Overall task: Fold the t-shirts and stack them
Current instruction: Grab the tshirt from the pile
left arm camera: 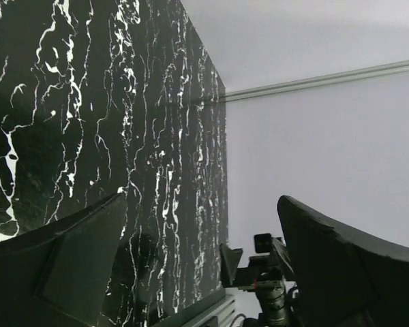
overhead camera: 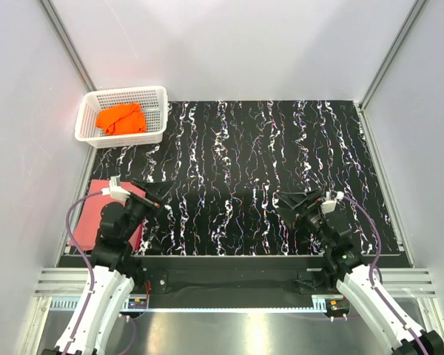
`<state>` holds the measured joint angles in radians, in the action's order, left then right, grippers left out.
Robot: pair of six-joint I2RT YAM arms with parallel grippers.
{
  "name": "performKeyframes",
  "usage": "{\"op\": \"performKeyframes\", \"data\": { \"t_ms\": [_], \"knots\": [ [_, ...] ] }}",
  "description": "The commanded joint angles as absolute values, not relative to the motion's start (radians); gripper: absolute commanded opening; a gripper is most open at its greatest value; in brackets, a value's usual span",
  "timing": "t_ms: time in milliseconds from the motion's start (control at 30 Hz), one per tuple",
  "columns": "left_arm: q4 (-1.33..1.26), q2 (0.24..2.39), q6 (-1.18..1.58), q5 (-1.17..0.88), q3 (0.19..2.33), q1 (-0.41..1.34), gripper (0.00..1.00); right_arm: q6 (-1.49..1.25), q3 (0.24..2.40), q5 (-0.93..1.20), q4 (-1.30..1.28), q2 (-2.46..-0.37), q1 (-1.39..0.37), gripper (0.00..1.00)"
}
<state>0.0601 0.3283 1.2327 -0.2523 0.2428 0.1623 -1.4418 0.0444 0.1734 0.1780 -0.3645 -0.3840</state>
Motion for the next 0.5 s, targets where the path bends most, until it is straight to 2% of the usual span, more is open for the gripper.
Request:
{"op": "performKeyframes", "data": {
  "t_ms": [0, 100, 167, 233, 467],
  "knots": [
    [0.061, 0.353, 1.095, -0.217, 0.374, 0.160, 0.99, -1.336, 0.089, 0.124, 0.169, -0.334, -0.380, 1.00],
    [0.090, 0.429, 1.031, -0.068, 0.490, 0.160, 0.99, -1.215, 0.153, 0.138, 0.117, -0.342, -0.382, 1.00],
    [0.190, 0.564, 0.949, 0.061, 0.593, 0.149, 0.99, -1.130, 0.211, 0.150, 0.091, -0.368, -0.382, 1.00],
    [0.323, 0.755, 0.875, 0.121, 0.800, 0.137, 0.99, -1.094, 0.268, 0.144, 0.034, -0.409, -0.380, 1.00],
    [0.480, 1.291, 0.576, 0.103, 1.410, 0.002, 0.99, -0.947, 0.386, 0.173, -0.032, -0.563, -0.382, 1.00]
  ]
}}
